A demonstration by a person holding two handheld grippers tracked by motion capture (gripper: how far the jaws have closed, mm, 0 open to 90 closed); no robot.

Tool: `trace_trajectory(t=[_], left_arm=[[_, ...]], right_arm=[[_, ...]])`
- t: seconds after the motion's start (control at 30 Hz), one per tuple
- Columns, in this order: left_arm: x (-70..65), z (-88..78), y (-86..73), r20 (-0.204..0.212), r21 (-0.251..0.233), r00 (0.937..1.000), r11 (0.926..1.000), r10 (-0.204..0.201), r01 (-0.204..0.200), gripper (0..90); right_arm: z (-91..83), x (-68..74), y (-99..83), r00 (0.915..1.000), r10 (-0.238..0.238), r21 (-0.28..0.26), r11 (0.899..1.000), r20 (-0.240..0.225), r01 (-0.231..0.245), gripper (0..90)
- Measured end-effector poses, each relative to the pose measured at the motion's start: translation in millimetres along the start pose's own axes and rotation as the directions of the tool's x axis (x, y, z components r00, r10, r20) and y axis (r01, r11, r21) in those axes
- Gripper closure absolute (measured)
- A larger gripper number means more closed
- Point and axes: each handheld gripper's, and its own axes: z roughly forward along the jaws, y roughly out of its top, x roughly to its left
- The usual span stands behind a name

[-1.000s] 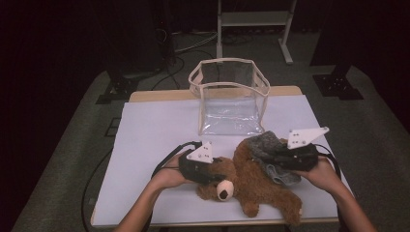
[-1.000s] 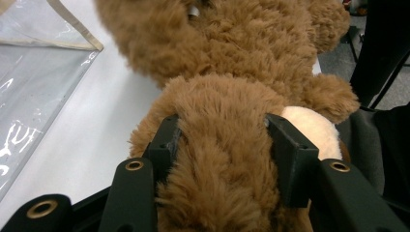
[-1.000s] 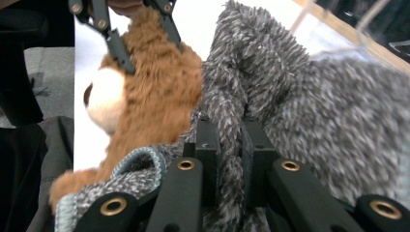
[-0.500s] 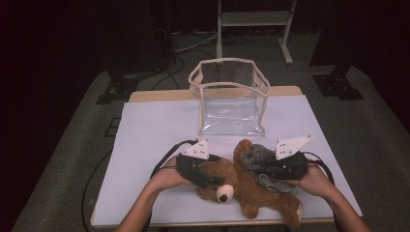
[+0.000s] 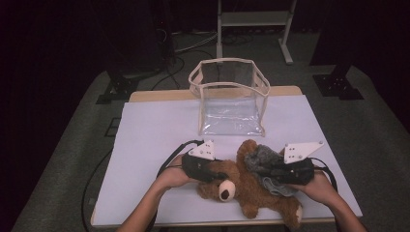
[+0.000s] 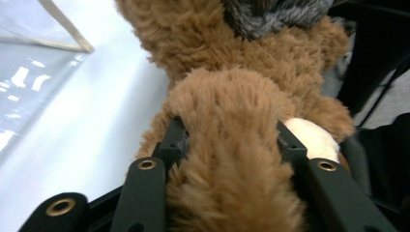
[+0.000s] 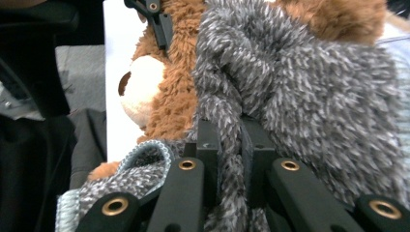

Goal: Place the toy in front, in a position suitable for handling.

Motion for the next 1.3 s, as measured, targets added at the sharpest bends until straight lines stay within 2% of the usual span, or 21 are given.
trace_trajectory(t=[0.07, 0.1, 0.13, 0.2, 0.27, 0.37, 0.43, 0.47, 0.5, 0.53, 0.63, 0.7, 0.77, 0.83, 0.87, 0.9, 0.93, 0.97, 1.13, 1.17, 1.3], left_arm=[[3.0, -3.3, 4.9, -0.019, 0.007, 0.9996, 0.9997, 0.022, -0.022, 60.8], [5.4, -4.5, 7.7, -0.025, 0.017, 0.9993, 0.9995, 0.028, -0.027, 61.3], [9.1, -6.4, 13.2, -0.052, 0.035, 0.9973, 0.9981, 0.052, -0.050, 61.2], [10.4, -7.6, 15.1, -0.064, 0.043, 0.9957, 0.9970, 0.068, -0.065, 61.2], [13.6, -13.9, 18.3, -0.082, 0.055, 0.9921, 0.9944, 0.095, -0.090, 61.1], [19.3, -22.8, 17.0, -0.107, 0.064, 0.9890, 0.9934, 0.102, -0.096, 60.9], [23.0, -27.2, 11.7, -0.113, 0.061, 0.9891, 0.9943, 0.095, -0.088, 59.3], [23.5, -26.3, 4.4, -0.105, 0.055, 0.9922, 0.9965, 0.068, -0.063, 58.1], [23.5, -26.3, 4.4, -0.105, 0.055, 0.9922, 0.9965, 0.068, -0.063, 55.2], [23.7, -25.4, -3.0, -0.081, 0.041, 0.9965, 0.9990, 0.022, -0.019, 50.9], [22.4, -25.6, -7.4, -0.073, 0.027, 0.9973, 0.9996, -0.004, 0.006, 40.6], [21.9, -26.0, -7.8, -0.064, 0.003, 0.9970, 0.9990, -0.044, 0.044, 28.9], [21.8, -24.1, -4.4, -0.062, 0.004, 0.9950, 0.9969, -0.078, 0.079, 24.5], [21.3, -22.1, -3.3, -0.054, 0.007, 0.9956, 0.9970, -0.076, 0.077, 24.4], [19.3, -20.2, -3.2, -0.048, 0.012, 0.9965, 0.9976, -0.068, 0.069, 27.4], [17.0, -18.3, -3.9, -0.051, 0.029, 0.9978, 0.9986, -0.043, 0.044, 35.9], [11.9, -16.5, -7.1, -0.048, 0.026, 0.9987, 0.9995, -0.016, 0.017, 44.7], [11.9, -16.5, -7.1, -0.048, 0.026, 0.9987, 0.9995, -0.016, 0.017, 47.1], [-1.5, -19.0, -14.1, -0.075, 0.008, 0.9969, 0.9997, 0.022, -0.021, 50.1], [-4.2, -19.4, -15.1, -0.081, 0.007, 0.9964, 0.9996, 0.027, -0.026, 50.7], [-13.4, -21.4, -18.3, -0.100, 0.001, 0.9930, 0.9981, 0.062, -0.062, 51.1]], right_arm=[[-0.9, -1.2, 2.3, 1.0000, -0.001, -0.001, 1.000, 0.006, 0.001, 79.7], [-3.0, -5.3, 10.0, 0.9997, -0.004, 0.000, 1.000, 0.023, 0.004, 79.7], [-2.9, -7.7, 13.0, 0.9997, -0.006, 0.005, 1.000, 0.025, 0.005, 79.7], [-2.2, -10.7, 15.3, 0.9997, -0.003, 0.006, 1.000, 0.026, 0.002, 79.7], [2.9, -21.6, 18.7, 0.9996, 0.029, -0.010, 1.000, 0.002, -0.029, 79.7], [7.0, -25.8, 20.4, 0.9992, 0.039, -0.023, 0.999, -0.004, -0.040, 79.7], [17.1, -25.3, 23.7, 0.9993, 0.034, -0.016, 0.999, -0.013, -0.034, 79.8], [20.5, -23.6, 23.8, 0.9994, 0.029, -0.008, 1.000, -0.016, -0.029, 79.8], [20.5, -23.6, 23.8, 0.9994, 0.029, -0.008, 1.000, -0.016, -0.029, 79.8], [26.6, -18.1, 22.6, 0.9996, 0.018, 0.013, 1.000, -0.021, -0.018, 79.9], [31.2, -11.3, 20.7, 0.9995, 0.010, 0.021, 1.000, -0.029, -0.009, 80.1], [33.3, -0.7, 20.0, 0.9995, -0.016, 0.033, 0.999, -0.027, 0.017, 80.2], [33.2, 3.7, 19.6, 0.9993, -0.024, 0.039, 0.999, -0.027, 0.025, 80.2], [33.3, 5.8, 19.2, 0.9991, -0.031, 0.043, 0.999, -0.028, 0.033, 80.2], [33.4, 8.6, 18.6, 0.9988, -0.037, 0.047, 0.998, -0.033, 0.039, 80.2], [33.8, 10.3, 18.0, 0.9984, -0.045, 0.049, 0.998, -0.036, 0.046, 80.2], [33.5, 12.5, 16.8, 0.9980, -0.048, 0.053, 0.997, -0.040, 0.050, 80.1], [31.9, 13.0, 16.8, 0.9977, -0.053, 0.052, 0.997, -0.042, 0.055, 80.1], [18.8, 8.2, 24.7, 0.9977, -0.062, 0.043, 0.997, -0.028, 0.063, 80.0], [11.5, 2.9, 29.3, 0.9977, -0.067, 0.038, 0.997, -0.001, 0.067, 80.0], [3.1, -6.9, 34.2, 0.9984, -0.046, 0.022, 0.999, 0.034, 0.045, 79.8]])
